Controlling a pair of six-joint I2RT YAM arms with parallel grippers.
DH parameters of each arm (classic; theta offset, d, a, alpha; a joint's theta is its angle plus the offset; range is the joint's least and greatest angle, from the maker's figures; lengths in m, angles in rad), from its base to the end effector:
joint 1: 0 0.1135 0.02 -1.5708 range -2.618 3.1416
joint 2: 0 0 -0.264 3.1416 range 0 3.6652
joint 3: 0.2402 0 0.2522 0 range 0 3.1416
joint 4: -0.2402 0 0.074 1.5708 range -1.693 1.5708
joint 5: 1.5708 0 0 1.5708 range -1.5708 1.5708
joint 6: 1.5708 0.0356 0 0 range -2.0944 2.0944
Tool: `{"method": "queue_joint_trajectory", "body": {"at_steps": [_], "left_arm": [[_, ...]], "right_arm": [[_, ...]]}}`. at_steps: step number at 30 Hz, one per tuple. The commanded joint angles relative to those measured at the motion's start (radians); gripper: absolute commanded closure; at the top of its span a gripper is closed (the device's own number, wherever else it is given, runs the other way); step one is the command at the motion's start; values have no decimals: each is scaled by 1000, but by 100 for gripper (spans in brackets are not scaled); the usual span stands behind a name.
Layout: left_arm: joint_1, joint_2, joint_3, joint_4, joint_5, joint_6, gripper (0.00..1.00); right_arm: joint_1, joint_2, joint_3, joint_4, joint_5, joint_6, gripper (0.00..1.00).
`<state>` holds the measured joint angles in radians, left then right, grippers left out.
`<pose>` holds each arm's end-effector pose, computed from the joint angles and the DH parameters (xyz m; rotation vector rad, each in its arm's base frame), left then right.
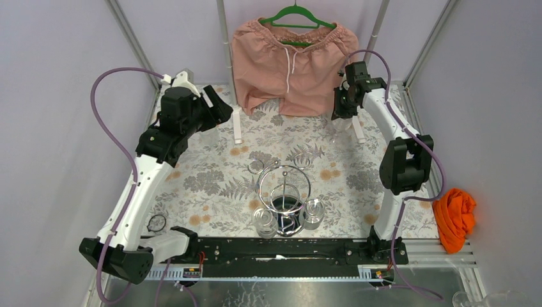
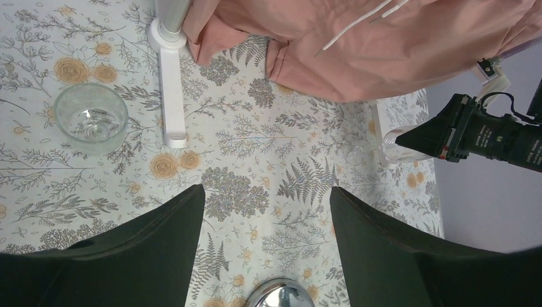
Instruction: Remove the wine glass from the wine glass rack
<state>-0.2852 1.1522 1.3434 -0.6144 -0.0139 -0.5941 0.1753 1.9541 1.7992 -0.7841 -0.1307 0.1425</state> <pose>0.2321 -0.0675 0.4152 -0.3223 2.0110 -0.5475 0.4271 0.0804 0.2916 -0.0953 2.5212 0.2934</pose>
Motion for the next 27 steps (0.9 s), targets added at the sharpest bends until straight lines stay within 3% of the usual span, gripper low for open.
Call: {"method": "queue_joint_trajectory", "body": {"at_steps": [1,8,16,22,27], "left_arm": [[3,7,-11,51,9,-6,21],[3,11,-19,57,9,-6,21],[4,15,-19,58,9,-2,20],[3,18,-19,57,9,1,20],[3,17,-17,57,9,1,20]], "right_arm": [[-5,-38,-33,21,-15,-16,93],[-4,-40,-19,12,-17,-27,73],[3,-36,25,-18,-5,-39,69],[11,-58,62,-33,12,-42,60],[17,-78,92,-45,16,-37,59]]}}
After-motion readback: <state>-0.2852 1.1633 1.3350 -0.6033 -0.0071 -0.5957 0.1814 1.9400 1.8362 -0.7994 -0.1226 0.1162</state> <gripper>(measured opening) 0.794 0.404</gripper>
